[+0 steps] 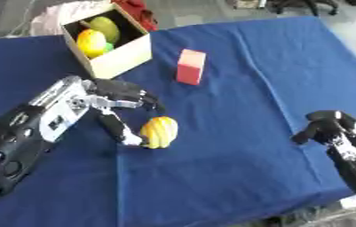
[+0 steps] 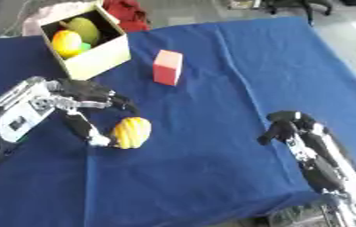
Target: Pick up objects on the table and place them in the box.
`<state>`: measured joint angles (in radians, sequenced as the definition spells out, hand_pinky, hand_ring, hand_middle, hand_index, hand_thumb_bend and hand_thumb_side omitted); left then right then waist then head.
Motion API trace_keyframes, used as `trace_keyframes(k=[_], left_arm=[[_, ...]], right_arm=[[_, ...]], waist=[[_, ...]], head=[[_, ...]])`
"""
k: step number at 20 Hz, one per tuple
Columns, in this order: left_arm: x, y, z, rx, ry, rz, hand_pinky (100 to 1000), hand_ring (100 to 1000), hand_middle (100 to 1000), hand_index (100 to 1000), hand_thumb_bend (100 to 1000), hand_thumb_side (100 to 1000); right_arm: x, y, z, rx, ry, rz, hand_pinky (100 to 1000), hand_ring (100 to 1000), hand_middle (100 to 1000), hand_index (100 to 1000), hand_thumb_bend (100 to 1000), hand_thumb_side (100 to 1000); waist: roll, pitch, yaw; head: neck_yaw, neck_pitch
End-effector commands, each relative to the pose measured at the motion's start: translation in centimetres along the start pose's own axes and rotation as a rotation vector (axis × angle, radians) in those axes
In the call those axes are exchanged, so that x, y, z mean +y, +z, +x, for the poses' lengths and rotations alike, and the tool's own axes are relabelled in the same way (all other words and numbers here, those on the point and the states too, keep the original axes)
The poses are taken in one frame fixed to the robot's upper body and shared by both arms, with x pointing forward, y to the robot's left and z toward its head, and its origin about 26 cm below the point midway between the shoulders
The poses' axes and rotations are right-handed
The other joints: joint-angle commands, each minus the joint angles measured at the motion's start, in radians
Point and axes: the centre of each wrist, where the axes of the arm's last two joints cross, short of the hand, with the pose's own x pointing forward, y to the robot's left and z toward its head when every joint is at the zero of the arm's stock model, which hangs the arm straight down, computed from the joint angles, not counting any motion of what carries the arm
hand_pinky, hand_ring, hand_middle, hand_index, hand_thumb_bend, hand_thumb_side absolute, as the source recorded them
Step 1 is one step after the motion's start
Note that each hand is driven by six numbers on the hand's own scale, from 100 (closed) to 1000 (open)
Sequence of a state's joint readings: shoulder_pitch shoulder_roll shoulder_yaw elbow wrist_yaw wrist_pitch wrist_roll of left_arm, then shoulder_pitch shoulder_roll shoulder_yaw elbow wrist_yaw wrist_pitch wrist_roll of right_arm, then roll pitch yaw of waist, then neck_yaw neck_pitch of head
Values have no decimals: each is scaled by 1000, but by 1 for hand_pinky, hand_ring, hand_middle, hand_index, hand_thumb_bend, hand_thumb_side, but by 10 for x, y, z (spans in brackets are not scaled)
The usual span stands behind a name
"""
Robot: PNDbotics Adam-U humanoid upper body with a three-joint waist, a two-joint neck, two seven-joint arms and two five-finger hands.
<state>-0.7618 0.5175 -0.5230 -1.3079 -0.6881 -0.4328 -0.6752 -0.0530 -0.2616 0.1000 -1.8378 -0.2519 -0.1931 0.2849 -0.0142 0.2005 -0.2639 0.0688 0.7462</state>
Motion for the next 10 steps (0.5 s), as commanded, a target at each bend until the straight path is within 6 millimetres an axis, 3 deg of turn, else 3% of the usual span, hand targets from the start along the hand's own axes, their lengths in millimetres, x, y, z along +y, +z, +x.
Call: trace_keyframes(k=[1, 10], left_arm=[[6, 2, -1, -29, -74, -72, 808, 748, 787, 928, 345, 518], [-1, 0, -5, 20, -65, 75, 637, 478, 460, 674, 257, 160]], right_arm=[[-3, -3, 7, -17, 16, 13, 574, 487, 459, 693, 100, 518], [-3, -3, 7, -17, 20, 7, 576, 487, 460, 694, 100, 518]], waist=[[0, -6, 0], [2, -4, 5]], head=[[-2, -9], [-6, -13]])
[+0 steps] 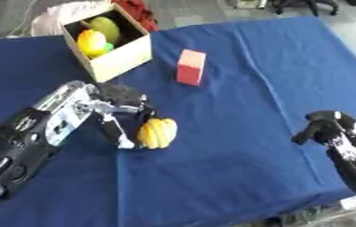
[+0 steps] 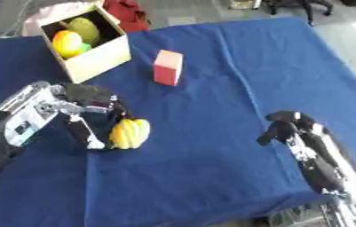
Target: Pick up objects on the table and place them in the box.
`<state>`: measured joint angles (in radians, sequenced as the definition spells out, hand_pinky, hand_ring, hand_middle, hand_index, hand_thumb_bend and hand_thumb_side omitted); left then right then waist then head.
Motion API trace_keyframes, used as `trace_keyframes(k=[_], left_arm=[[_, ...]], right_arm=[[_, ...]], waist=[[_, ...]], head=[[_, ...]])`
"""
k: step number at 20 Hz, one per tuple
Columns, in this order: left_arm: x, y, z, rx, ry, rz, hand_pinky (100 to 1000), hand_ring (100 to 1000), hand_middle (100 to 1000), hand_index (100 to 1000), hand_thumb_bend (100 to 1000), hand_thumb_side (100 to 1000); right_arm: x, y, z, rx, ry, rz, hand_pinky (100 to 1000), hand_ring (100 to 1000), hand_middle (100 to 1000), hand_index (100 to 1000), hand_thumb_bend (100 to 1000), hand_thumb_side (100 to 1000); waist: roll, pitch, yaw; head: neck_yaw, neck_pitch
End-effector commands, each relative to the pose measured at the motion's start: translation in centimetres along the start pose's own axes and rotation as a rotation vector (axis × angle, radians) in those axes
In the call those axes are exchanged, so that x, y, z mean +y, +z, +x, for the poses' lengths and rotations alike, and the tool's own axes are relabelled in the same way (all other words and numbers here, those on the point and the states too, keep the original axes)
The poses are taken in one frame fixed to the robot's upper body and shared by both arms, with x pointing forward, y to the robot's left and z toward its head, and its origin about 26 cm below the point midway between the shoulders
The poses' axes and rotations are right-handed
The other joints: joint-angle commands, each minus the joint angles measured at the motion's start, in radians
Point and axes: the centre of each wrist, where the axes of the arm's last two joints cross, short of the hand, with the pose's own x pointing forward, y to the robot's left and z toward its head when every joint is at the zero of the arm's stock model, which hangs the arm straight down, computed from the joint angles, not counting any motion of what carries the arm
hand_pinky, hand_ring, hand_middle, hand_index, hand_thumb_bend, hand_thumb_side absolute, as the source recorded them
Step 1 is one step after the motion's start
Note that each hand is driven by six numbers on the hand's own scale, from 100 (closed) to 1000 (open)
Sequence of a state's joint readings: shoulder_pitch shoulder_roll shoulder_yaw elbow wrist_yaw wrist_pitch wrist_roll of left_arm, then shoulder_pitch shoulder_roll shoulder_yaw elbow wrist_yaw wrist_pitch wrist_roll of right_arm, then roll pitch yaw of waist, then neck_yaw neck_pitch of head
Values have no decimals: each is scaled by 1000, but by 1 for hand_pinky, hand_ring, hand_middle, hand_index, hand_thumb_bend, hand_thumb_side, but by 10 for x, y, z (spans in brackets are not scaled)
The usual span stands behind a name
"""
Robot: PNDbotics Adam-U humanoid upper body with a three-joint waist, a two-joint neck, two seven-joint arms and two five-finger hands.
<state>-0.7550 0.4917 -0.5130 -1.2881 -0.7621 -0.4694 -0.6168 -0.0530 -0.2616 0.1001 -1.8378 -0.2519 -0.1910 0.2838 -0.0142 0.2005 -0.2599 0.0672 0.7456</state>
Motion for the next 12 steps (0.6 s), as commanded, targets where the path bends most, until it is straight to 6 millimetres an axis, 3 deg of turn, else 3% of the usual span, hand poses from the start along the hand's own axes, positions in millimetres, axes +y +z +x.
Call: trace_keyframes(k=[1, 5, 6, 7, 12], left_arm=[[5, 7, -6, 24, -13, 81, 615, 450, 426, 644, 230, 157], [9, 12, -10, 46, 32, 225, 566, 381, 354, 577, 131, 153], [10, 14, -11, 53, 48, 256, 556, 366, 338, 564, 100, 226], [12, 16, -12, 61, 65, 291, 552, 362, 334, 562, 100, 153], [36, 42, -17, 141, 93, 431, 568, 373, 347, 579, 100, 153]], right_arm=[[-3, -3, 8, -19, 22, 7, 576, 487, 460, 694, 100, 517], [-3, -3, 8, -19, 24, 4, 576, 487, 460, 694, 100, 515], [-3, -3, 8, -19, 25, 3, 576, 487, 460, 694, 100, 514], [-4, -3, 8, -20, 25, 2, 576, 488, 460, 694, 100, 514], [-4, -3, 7, -17, 28, 1, 578, 489, 461, 695, 100, 516]], waist=[[2, -4, 1], [2, -5, 2], [3, -5, 3], [3, -5, 3], [5, -7, 3]], head=[[-5, -13], [-6, -15], [-7, -15], [-8, -16], [-10, -17]])
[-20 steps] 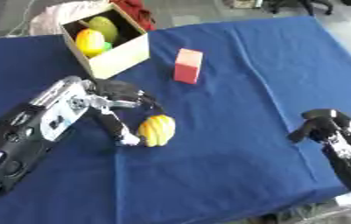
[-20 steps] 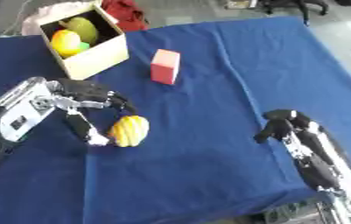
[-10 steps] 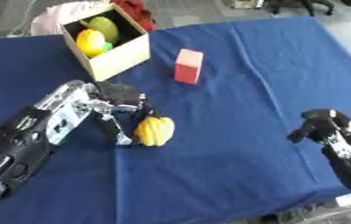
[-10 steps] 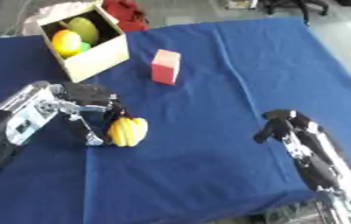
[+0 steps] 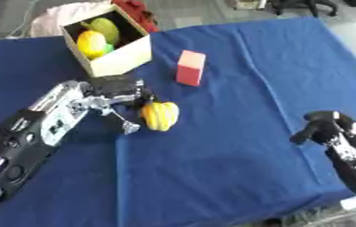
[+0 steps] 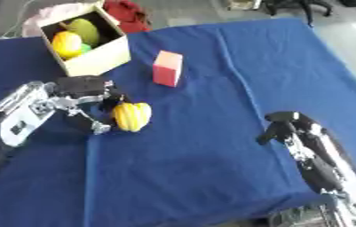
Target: Pick up objects on the table and place them in the box.
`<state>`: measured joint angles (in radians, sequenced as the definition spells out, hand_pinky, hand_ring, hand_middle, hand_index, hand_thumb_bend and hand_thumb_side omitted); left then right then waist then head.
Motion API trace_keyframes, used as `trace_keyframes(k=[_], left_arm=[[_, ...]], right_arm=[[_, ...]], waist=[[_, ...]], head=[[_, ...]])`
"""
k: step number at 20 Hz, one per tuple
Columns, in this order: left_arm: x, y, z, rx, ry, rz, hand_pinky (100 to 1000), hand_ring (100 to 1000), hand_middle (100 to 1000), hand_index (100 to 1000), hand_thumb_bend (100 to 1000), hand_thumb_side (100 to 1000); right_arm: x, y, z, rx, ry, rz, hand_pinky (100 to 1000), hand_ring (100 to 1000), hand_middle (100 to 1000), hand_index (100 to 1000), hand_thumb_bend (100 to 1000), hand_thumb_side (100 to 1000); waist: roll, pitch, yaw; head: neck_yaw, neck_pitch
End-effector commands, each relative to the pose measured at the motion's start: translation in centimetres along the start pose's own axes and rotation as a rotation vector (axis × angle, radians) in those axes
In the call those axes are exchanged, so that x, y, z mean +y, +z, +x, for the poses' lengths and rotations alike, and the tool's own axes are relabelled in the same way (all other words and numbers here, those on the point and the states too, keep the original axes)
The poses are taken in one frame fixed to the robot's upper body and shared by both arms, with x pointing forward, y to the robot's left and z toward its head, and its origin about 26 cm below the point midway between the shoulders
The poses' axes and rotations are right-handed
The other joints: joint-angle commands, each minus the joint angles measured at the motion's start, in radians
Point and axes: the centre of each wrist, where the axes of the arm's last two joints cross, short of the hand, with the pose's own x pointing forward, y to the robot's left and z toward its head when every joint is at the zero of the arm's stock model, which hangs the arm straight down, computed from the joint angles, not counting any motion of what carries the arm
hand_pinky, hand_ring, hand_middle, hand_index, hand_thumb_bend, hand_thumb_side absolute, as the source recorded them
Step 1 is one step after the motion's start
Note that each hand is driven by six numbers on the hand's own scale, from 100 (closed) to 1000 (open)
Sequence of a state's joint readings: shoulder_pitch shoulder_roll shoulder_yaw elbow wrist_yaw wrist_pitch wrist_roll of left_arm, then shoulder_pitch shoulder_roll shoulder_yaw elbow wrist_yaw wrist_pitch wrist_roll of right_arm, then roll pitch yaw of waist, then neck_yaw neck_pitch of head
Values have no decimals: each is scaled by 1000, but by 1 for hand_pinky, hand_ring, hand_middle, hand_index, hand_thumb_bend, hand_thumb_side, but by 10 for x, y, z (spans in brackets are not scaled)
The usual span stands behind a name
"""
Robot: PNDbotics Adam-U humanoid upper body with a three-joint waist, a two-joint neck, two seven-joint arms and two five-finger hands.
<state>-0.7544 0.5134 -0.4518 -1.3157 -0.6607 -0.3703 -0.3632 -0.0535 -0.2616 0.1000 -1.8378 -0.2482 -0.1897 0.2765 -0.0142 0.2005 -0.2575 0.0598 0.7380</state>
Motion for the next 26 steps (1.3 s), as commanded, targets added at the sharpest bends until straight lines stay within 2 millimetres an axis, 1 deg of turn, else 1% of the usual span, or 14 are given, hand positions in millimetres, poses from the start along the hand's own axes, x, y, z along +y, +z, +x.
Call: trace_keyframes(k=[1, 6, 10, 12, 15, 19, 21, 22, 23, 24, 25, 26], left_arm=[[40, 19, -9, 95, -33, 113, 576, 382, 350, 583, 100, 154], [65, 39, -37, 366, -30, 241, 594, 400, 365, 600, 100, 146], [75, 51, -65, 574, -53, 339, 611, 423, 379, 618, 100, 146], [74, 55, -80, 669, -66, 377, 618, 443, 398, 637, 100, 144], [66, 58, -95, 770, -85, 409, 641, 474, 427, 665, 100, 146], [55, 67, -111, 875, -107, 422, 659, 507, 461, 698, 100, 149], [51, 70, -117, 918, -109, 440, 684, 551, 528, 759, 100, 148], [50, 71, -119, 932, -111, 450, 702, 581, 578, 815, 100, 145], [49, 71, -120, 940, -115, 456, 728, 620, 645, 878, 100, 228], [48, 70, -120, 942, -120, 460, 744, 647, 721, 932, 100, 264], [48, 70, -120, 943, -123, 462, 770, 692, 790, 967, 100, 311], [48, 70, -120, 941, -123, 465, 785, 717, 823, 982, 100, 379]], right_arm=[[-4, -3, 7, -18, 25, 6, 578, 489, 462, 696, 100, 516], [-3, -3, 6, -12, 26, 10, 579, 490, 463, 698, 100, 516], [-2, -3, 5, -5, 23, 17, 579, 490, 462, 698, 100, 520], [0, -4, 5, -3, 19, 28, 579, 490, 462, 698, 100, 526], [1, -5, 5, 1, 14, 41, 578, 490, 462, 698, 100, 533], [5, -10, 4, 1, 2, 77, 577, 489, 461, 698, 100, 546], [6, -12, 4, 1, -4, 91, 577, 488, 461, 698, 100, 562], [7, -12, 4, 2, -6, 95, 577, 488, 461, 698, 100, 568], [7, -12, 4, 3, -8, 97, 577, 488, 461, 698, 100, 573], [6, -12, 4, 4, -8, 98, 577, 488, 460, 698, 100, 577], [6, -13, 4, 5, -9, 97, 576, 488, 460, 697, 100, 579], [6, -13, 4, 5, -8, 95, 576, 488, 460, 697, 100, 580]], waist=[[6, -8, 1], [5, -13, -2], [1, -16, -13], [-2, -16, -21], [-7, -13, -36], [-17, -6, -74], [-20, 1, -94], [-20, 5, -102], [-20, 8, -107], [-20, 11, -111], [-20, 13, -112], [-19, 16, -113]], head=[[-2, -9], [-2, -11], [3, -9], [10, -9], [22, -13], [47, -28], [66, -40], [74, -45], [80, -48], [86, -49], [90, -49], [93, -50]])
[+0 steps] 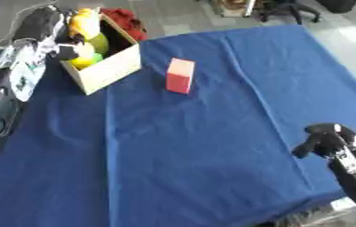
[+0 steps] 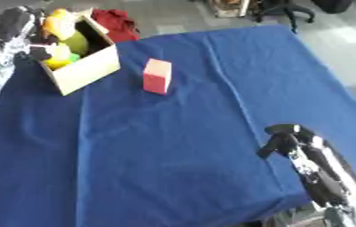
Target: Pick up objects on the table and place them in the box.
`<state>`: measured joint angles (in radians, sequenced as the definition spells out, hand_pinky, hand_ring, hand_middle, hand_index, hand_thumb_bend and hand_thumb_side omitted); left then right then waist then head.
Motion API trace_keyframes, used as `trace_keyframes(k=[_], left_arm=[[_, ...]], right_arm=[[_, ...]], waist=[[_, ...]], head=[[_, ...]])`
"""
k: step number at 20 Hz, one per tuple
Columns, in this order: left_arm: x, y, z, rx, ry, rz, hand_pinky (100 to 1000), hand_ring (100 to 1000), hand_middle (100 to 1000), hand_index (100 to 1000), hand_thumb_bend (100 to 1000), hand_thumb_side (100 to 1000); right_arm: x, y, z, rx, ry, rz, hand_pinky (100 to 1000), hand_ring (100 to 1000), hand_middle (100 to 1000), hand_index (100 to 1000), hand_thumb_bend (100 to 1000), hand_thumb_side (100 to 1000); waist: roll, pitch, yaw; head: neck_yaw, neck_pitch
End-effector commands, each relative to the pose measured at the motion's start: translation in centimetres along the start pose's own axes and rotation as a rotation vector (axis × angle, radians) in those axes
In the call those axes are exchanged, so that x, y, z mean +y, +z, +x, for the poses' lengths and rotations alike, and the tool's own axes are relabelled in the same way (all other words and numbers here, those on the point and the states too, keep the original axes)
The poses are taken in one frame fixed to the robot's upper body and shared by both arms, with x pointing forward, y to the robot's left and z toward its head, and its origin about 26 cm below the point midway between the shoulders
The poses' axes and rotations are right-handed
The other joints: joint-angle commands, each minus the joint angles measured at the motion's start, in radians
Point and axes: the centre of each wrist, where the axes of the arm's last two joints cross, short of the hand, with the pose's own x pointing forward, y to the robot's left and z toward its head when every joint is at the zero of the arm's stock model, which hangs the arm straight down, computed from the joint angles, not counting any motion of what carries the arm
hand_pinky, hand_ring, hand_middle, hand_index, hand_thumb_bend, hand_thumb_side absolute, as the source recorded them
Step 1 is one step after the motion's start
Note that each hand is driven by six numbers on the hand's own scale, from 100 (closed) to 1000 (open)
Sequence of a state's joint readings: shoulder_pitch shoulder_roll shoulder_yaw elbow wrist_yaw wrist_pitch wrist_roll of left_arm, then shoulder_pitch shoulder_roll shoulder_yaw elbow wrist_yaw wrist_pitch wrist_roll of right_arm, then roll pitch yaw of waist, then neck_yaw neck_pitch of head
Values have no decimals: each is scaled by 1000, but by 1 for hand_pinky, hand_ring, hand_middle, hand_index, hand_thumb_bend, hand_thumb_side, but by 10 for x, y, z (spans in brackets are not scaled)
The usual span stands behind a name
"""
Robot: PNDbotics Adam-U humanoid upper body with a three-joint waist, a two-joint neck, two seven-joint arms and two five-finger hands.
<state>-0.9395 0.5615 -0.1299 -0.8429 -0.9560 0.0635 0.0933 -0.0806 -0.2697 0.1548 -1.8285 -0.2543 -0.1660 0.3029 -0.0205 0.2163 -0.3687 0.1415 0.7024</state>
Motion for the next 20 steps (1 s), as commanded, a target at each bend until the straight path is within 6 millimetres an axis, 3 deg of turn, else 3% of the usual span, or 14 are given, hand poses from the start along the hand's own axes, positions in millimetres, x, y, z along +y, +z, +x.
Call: trace_keyframes(k=[1, 6, 11, 17, 20], left_arm=[[16, -6, -2, 7, -4, 60, 793, 735, 843, 990, 100, 431], [24, -7, -2, 30, 56, 127, 808, 774, 889, 1000, 174, 745], [37, -6, -1, 41, 153, 213, 792, 773, 905, 999, 211, 909], [37, -4, -1, 22, 166, 168, 804, 781, 896, 999, 201, 902], [29, -3, -2, 2, 123, 65, 829, 807, 914, 1000, 199, 829]], right_arm=[[-6, -2, 6, -10, 18, 10, 576, 488, 460, 697, 100, 581], [-6, -2, 6, -9, 21, 5, 576, 488, 460, 697, 100, 580], [-7, -1, 6, -9, 26, 1, 575, 487, 459, 697, 100, 568], [-6, -1, 6, -7, 28, 2, 574, 487, 459, 696, 100, 569], [-7, -1, 6, -6, 28, 1, 574, 486, 459, 696, 100, 568]], waist=[[-12, 1, -1], [-10, 2, 4], [-7, -4, 14], [-4, -8, 18], [-4, -8, 17]], head=[[13, -14], [10, -15], [2, -14], [-2, -17], [-2, -17]])
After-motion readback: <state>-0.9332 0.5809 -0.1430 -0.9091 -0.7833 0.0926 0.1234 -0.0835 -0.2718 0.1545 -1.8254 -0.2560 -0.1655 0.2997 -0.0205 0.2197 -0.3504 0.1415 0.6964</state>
